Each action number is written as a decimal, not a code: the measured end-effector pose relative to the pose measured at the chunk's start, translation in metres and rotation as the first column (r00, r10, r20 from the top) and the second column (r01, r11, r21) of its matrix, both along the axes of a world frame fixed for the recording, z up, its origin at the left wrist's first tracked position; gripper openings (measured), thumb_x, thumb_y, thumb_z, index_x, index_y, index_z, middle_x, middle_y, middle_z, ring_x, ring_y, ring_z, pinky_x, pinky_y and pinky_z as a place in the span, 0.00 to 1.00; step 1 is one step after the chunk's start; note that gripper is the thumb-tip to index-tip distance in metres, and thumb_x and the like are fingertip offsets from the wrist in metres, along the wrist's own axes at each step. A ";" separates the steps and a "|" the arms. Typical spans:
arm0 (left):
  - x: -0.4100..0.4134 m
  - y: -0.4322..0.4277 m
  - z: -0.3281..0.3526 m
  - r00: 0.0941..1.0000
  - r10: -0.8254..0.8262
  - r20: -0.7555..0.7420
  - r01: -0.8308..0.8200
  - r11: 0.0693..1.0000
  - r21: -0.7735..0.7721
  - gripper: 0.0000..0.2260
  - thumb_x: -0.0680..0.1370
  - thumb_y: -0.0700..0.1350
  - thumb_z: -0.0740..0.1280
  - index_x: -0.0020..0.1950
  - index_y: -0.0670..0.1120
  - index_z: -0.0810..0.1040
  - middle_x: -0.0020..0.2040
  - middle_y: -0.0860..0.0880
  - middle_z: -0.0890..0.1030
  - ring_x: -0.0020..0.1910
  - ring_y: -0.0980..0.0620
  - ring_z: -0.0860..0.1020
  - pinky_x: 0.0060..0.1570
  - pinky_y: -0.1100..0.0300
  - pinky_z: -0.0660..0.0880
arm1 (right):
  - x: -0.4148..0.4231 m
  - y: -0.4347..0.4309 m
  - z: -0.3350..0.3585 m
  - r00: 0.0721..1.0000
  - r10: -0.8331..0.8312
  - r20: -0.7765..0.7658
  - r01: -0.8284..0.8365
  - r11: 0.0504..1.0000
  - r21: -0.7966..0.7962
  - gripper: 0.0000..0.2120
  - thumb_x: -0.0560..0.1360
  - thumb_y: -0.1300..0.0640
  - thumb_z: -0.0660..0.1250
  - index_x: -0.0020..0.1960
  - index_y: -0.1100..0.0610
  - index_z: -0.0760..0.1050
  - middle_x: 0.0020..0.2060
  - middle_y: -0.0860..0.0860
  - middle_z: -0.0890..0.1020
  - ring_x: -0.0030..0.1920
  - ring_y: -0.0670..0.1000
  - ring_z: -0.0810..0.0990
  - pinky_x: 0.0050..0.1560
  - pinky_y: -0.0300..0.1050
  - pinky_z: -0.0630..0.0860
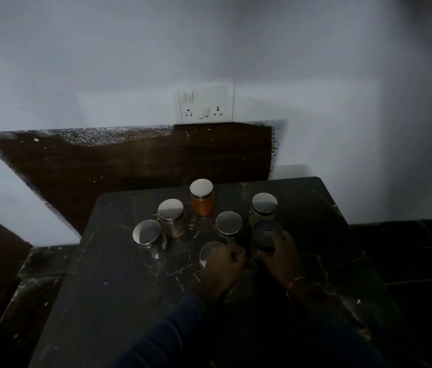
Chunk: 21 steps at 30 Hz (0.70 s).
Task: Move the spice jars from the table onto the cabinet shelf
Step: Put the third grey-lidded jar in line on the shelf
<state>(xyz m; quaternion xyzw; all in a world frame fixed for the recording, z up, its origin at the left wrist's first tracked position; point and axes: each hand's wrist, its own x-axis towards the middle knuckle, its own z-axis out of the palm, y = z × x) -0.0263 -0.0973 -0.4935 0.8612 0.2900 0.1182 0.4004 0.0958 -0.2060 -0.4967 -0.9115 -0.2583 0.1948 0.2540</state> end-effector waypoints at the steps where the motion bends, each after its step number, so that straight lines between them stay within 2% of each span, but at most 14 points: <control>1: -0.001 -0.001 -0.002 1.000 0.017 0.009 -0.017 1.000 -0.019 0.07 0.77 0.41 0.65 0.48 0.43 0.84 0.46 0.48 0.85 0.42 0.56 0.80 0.44 0.63 0.73 | 0.003 0.002 -0.004 0.999 0.023 0.029 -0.023 1.000 -0.011 0.27 0.74 0.51 0.71 0.70 0.53 0.69 0.76 0.57 0.57 0.76 0.58 0.59 0.74 0.52 0.61; 4: -0.008 -0.003 -0.005 0.999 0.036 -0.004 -0.037 0.997 -0.069 0.07 0.78 0.39 0.65 0.50 0.44 0.83 0.47 0.50 0.84 0.43 0.59 0.78 0.41 0.76 0.69 | 0.006 0.008 -0.012 0.987 0.081 0.138 -0.077 0.997 -0.032 0.13 0.76 0.54 0.66 0.59 0.55 0.76 0.76 0.56 0.58 0.75 0.58 0.60 0.73 0.52 0.63; 7: -0.019 -0.002 -0.006 0.999 -0.015 -0.044 0.010 0.992 -0.125 0.07 0.79 0.41 0.64 0.53 0.47 0.81 0.47 0.55 0.80 0.42 0.66 0.76 0.41 0.79 0.70 | 0.007 0.012 -0.013 0.971 0.155 0.181 -0.152 0.988 -0.027 0.08 0.78 0.57 0.63 0.54 0.57 0.76 0.75 0.56 0.61 0.73 0.56 0.63 0.71 0.49 0.66; 10: -0.026 0.003 0.001 1.000 0.018 -0.010 -0.020 0.976 -0.217 0.06 0.79 0.42 0.65 0.51 0.52 0.78 0.45 0.61 0.77 0.42 0.71 0.76 0.41 0.79 0.70 | 0.005 0.016 -0.002 0.979 0.195 0.066 -0.196 0.981 0.007 0.02 0.77 0.56 0.66 0.48 0.54 0.76 0.72 0.54 0.64 0.69 0.54 0.68 0.66 0.47 0.68; 12: -0.028 0.007 0.008 0.992 0.116 0.047 -0.097 0.950 -0.296 0.06 0.79 0.42 0.66 0.51 0.53 0.77 0.47 0.58 0.78 0.45 0.68 0.76 0.41 0.76 0.71 | 0.007 0.015 0.011 0.971 0.241 -0.010 -0.240 0.970 0.020 0.03 0.75 0.56 0.68 0.44 0.53 0.74 0.69 0.53 0.67 0.66 0.53 0.70 0.62 0.44 0.68; 14: -0.032 0.010 0.017 0.976 0.205 0.075 -0.151 0.883 -0.444 0.07 0.79 0.44 0.66 0.52 0.56 0.76 0.50 0.56 0.80 0.48 0.62 0.78 0.41 0.72 0.73 | 0.011 0.013 0.029 0.949 0.315 -0.029 -0.313 0.948 0.052 0.07 0.74 0.56 0.70 0.41 0.50 0.73 0.61 0.50 0.71 0.57 0.48 0.73 0.54 0.39 0.68; 17: -0.040 0.017 0.030 0.967 0.238 0.086 -0.131 0.760 -0.637 0.06 0.80 0.47 0.64 0.56 0.55 0.76 0.51 0.55 0.81 0.48 0.60 0.80 0.41 0.69 0.75 | 0.016 0.011 0.058 0.909 0.402 -0.112 -0.388 0.913 0.130 0.07 0.73 0.56 0.71 0.42 0.48 0.74 0.52 0.41 0.71 0.50 0.39 0.71 0.45 0.32 0.65; 19: -0.044 0.020 0.035 0.976 0.188 0.113 -0.064 0.738 -0.671 0.11 0.80 0.51 0.62 0.61 0.51 0.76 0.53 0.53 0.81 0.50 0.57 0.81 0.42 0.66 0.77 | 0.020 0.013 0.074 0.870 0.430 -0.242 -0.388 0.899 0.205 0.03 0.73 0.55 0.71 0.44 0.48 0.77 0.52 0.37 0.73 0.53 0.37 0.70 0.47 0.34 0.66; 21: -0.050 0.023 0.040 0.975 0.157 0.156 0.004 0.694 -0.720 0.16 0.80 0.55 0.61 0.63 0.49 0.75 0.54 0.52 0.82 0.51 0.55 0.82 0.43 0.64 0.78 | 0.021 0.017 0.081 0.828 0.424 -0.366 -0.326 0.896 0.300 0.02 0.74 0.56 0.70 0.46 0.50 0.79 0.55 0.36 0.76 0.56 0.38 0.72 0.49 0.36 0.69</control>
